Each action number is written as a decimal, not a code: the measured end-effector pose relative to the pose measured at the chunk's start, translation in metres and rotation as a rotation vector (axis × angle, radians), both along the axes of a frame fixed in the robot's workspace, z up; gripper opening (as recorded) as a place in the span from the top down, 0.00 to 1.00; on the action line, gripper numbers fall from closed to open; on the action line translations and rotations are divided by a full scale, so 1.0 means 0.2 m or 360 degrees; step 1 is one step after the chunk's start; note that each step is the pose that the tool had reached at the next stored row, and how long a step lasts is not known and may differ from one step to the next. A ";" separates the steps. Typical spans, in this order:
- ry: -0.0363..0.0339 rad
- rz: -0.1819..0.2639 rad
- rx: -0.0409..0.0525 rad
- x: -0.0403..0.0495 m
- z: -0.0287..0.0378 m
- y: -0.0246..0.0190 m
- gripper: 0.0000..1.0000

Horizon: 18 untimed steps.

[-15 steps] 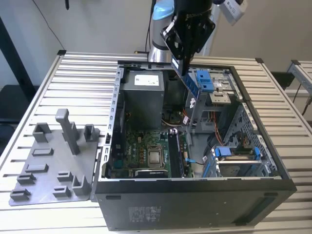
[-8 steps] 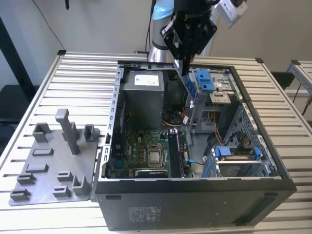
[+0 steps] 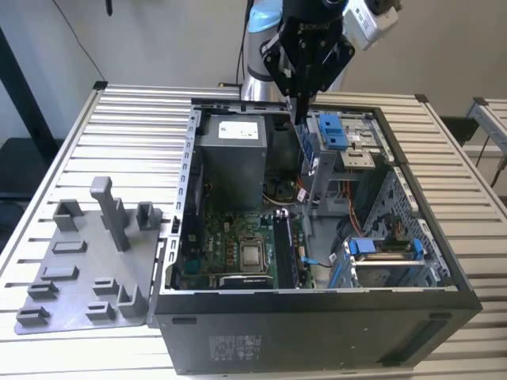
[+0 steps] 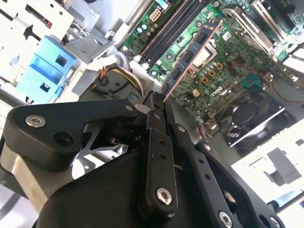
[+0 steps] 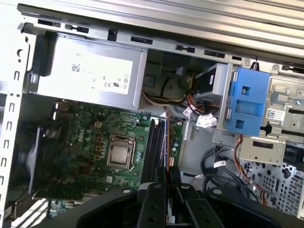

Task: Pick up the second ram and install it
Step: 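Insert the second ram into the second slot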

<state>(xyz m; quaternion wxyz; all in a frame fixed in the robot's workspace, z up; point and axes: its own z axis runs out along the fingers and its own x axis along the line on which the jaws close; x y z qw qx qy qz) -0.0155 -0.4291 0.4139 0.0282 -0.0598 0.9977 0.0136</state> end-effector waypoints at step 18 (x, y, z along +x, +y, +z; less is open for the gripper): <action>0.0004 -0.0164 -0.0009 0.001 -0.014 0.000 0.86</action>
